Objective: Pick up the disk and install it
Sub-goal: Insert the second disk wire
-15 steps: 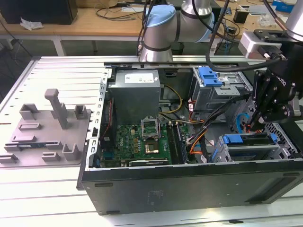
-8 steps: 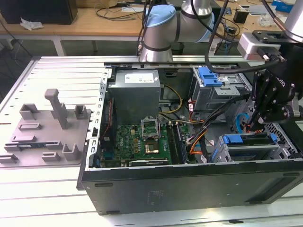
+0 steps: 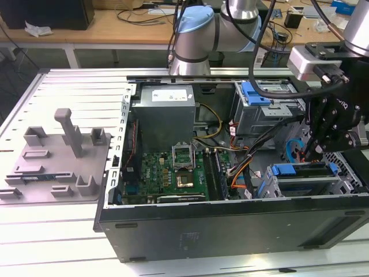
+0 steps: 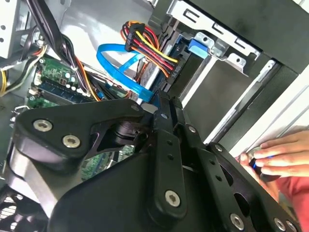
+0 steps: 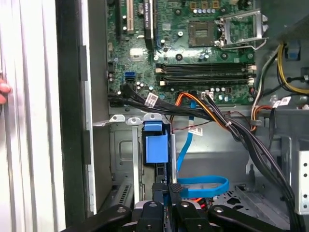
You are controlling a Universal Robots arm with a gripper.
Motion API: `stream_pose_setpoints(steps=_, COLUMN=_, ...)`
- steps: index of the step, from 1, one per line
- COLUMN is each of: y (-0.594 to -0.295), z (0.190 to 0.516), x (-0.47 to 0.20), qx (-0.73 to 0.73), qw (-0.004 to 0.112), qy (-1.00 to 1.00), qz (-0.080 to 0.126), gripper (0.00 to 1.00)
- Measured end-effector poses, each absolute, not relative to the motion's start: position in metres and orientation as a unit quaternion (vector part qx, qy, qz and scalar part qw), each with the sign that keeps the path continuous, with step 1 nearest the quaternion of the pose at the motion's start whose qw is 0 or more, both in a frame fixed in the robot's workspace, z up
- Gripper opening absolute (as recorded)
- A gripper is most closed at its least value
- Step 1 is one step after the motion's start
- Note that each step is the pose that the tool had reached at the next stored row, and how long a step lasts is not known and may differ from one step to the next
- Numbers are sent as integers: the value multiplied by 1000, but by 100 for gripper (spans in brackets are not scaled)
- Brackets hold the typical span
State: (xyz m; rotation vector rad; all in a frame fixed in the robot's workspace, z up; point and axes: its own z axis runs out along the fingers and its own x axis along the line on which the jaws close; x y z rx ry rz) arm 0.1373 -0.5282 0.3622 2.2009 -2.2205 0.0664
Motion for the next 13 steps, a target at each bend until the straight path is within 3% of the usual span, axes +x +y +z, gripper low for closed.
stream_pose_setpoints(steps=13, y=-528, z=361, x=137, qx=717, qw=6, qy=-697, qz=22, gripper=16)
